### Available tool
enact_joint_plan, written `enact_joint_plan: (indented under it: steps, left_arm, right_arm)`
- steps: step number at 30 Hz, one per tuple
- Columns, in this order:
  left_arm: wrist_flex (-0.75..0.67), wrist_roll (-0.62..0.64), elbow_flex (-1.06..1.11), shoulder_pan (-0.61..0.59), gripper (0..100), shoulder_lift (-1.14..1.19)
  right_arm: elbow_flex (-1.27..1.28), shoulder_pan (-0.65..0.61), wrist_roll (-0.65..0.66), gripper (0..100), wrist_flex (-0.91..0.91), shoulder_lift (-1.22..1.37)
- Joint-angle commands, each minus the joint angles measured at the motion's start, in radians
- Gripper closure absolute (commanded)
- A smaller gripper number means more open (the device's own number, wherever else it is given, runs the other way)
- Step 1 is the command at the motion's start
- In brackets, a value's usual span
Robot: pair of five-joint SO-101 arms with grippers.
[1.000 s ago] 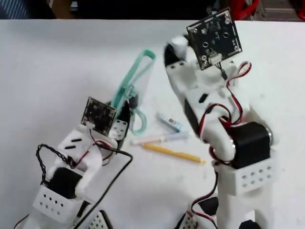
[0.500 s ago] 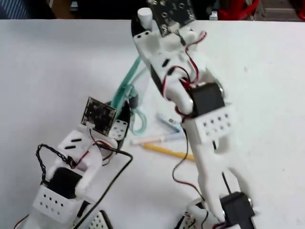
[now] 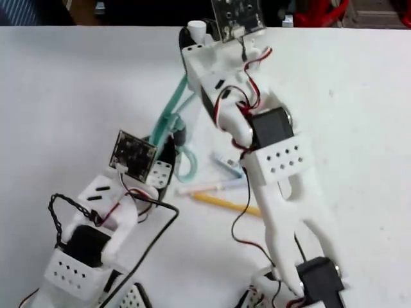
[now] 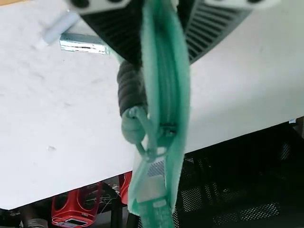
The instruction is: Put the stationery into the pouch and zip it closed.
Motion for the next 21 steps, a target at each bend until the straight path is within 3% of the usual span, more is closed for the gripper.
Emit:
enact_joint_plan:
  steps: [1, 12, 18, 21]
  left_arm:
    - [-0.014, -0.008, -0.002, -0.024, 98, -0.005]
    - [-0.032, 0.046, -0.002, -0.068, 98, -0.001]
    - [-0.032, 0.046, -0.002, -0.071, 98, -0.001]
    - [-0.035, 0.046, -0.002, -0.073, 97, -0.001]
  right_arm:
    - [0.123, -0.056, -0.008, 98.1, -0.033, -0.085]
    - [0.402, -0.096, 0.003, 97.1, 0.025, -0.366]
    - [0.239, -0.024, 0.011, 64.6, 0.216, -0.4]
    - [0.115, 0.045, 0.015, 66.1, 0.321, -0.398]
